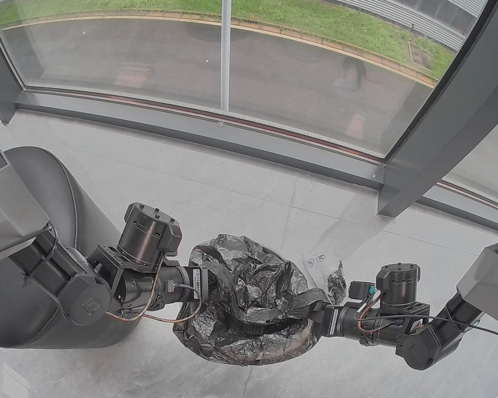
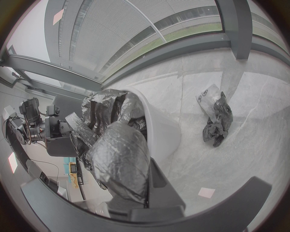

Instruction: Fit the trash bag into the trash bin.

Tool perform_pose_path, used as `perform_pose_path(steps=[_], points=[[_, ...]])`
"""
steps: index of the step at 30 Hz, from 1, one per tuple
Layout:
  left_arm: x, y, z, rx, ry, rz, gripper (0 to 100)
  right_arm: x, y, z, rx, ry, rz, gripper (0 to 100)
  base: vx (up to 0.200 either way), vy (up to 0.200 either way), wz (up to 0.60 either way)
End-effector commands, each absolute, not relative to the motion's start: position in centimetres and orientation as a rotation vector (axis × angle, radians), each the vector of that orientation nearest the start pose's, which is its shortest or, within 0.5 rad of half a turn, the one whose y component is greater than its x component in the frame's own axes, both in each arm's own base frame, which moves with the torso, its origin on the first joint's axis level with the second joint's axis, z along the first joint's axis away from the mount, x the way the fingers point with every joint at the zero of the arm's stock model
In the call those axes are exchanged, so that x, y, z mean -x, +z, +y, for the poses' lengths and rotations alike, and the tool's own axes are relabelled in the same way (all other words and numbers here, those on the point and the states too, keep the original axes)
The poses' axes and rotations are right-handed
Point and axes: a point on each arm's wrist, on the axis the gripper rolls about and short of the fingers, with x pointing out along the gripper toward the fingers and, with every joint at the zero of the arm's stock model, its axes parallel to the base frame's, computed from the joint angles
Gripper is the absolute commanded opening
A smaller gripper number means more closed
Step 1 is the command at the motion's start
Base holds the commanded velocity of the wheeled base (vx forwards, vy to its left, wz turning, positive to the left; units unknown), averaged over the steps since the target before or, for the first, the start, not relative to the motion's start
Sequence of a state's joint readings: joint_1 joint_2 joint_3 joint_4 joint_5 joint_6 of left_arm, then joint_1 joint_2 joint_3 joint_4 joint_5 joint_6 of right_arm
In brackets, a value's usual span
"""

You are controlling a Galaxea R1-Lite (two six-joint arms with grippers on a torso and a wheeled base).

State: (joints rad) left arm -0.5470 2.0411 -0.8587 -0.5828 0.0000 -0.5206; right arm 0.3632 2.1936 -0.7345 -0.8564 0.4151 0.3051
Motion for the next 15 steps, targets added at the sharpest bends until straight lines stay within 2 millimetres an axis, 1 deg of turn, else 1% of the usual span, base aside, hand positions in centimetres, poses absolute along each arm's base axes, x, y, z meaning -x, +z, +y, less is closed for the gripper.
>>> perform_pose_path(steps=[1, 9, 10, 15], points=[[-30.66, 7.78, -18.25, 0.335, -0.355, 0.698, 0, -32.54, 2.18, 13.29, -0.301, 0.653, 0.711, 0, 0.0, 0.0, 0.0], [-30.69, 7.72, -18.21, 0.337, -0.352, 0.699, 0, -32.47, 1.95, 13.25, -0.299, 0.655, 0.691, 0, 0.0, 0.0, 0.0], [-30.69, 7.72, -18.21, 0.337, -0.352, 0.699, 0, -32.44, 1.94, 13.24, -0.299, 0.655, 0.691, 100, 0.0, 0.0, 0.0], [-30.69, 7.72, -18.21, 0.338, -0.352, 0.7, 0, -32.07, 2.06, 13.16, -0.298, 0.658, 0.693, 100, 0.0, 0.0, 0.0]])
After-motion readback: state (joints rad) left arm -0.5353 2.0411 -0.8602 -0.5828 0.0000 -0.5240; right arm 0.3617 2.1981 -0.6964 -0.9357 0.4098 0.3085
